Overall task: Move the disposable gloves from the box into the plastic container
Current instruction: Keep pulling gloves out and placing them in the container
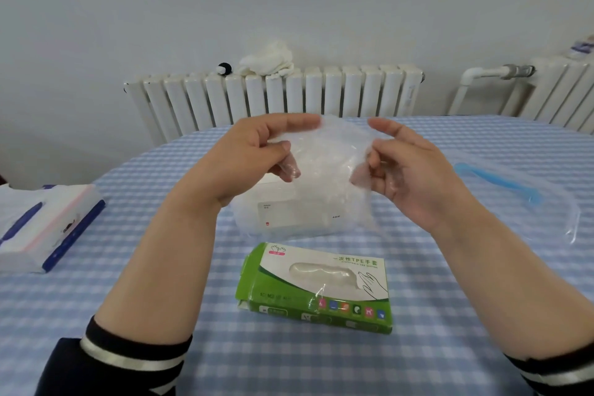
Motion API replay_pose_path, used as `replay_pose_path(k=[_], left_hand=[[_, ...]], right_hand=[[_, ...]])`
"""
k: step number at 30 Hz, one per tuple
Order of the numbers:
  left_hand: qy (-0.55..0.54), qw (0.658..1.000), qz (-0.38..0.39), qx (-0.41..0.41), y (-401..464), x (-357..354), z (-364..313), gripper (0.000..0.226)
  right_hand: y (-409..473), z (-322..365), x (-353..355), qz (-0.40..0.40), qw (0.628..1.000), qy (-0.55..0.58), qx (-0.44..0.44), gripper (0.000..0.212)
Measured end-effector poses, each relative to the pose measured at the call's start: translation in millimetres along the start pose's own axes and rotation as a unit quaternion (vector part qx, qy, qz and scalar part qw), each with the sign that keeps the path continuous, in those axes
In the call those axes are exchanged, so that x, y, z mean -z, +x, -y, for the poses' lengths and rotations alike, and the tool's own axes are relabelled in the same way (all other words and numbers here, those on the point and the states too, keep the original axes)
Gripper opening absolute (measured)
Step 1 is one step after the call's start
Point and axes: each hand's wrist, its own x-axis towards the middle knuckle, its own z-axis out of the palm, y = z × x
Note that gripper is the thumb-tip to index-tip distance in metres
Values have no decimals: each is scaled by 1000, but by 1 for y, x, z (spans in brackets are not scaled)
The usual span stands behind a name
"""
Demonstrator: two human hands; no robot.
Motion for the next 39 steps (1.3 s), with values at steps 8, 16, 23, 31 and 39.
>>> replay_pose_path(k=[8,16,23,31,39], left_hand=[[131,981,-128,58,19,8,30,54],[428,889,-74,144,24,11,42,49],[519,838,-4,170,31,13,40,58],[427,871,-228,84,18,25,51,15],[290,921,-251,-66,-12,10,33,20]], right_hand=[[3,0,5,-76,994,7,81,25],[6,-17,6,-77,953,-244,163,23],[6,-23,6,-63,913,-337,221,24],[-2,-18,4,-3,880,-424,214,17],[-14,-32,-2,305,700,-644,47,22]])
